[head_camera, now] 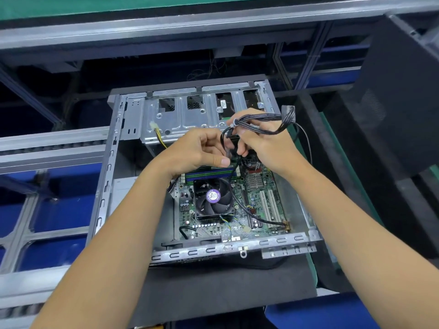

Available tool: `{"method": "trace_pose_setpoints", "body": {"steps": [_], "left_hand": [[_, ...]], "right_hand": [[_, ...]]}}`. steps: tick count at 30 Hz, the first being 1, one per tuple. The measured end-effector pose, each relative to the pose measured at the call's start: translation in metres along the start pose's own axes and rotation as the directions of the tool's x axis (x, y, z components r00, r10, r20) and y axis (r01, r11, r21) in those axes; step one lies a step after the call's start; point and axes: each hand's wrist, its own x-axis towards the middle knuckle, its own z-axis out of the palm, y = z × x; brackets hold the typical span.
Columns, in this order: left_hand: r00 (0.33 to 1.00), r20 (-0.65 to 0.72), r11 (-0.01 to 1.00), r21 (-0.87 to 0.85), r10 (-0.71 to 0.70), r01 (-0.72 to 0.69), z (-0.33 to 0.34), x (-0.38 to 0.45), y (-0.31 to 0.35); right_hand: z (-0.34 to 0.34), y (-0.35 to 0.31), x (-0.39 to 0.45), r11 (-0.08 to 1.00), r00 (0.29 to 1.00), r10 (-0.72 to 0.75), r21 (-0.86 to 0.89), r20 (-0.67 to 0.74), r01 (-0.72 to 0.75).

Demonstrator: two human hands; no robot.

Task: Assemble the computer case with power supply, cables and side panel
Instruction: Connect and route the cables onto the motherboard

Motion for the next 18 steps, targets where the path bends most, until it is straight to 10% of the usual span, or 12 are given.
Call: {"method": "trace_pose_setpoints", "body": {"steps": [18], "left_hand": [[0.985, 0.150, 0.994, 0.082, -0.088, 0.077, -0.011, 0.005, -0.009]], "right_hand": [[0.006, 0.008, 0.004, 0.984, 0.981, 0.101, -0.159, 0.164, -0.075]]}}
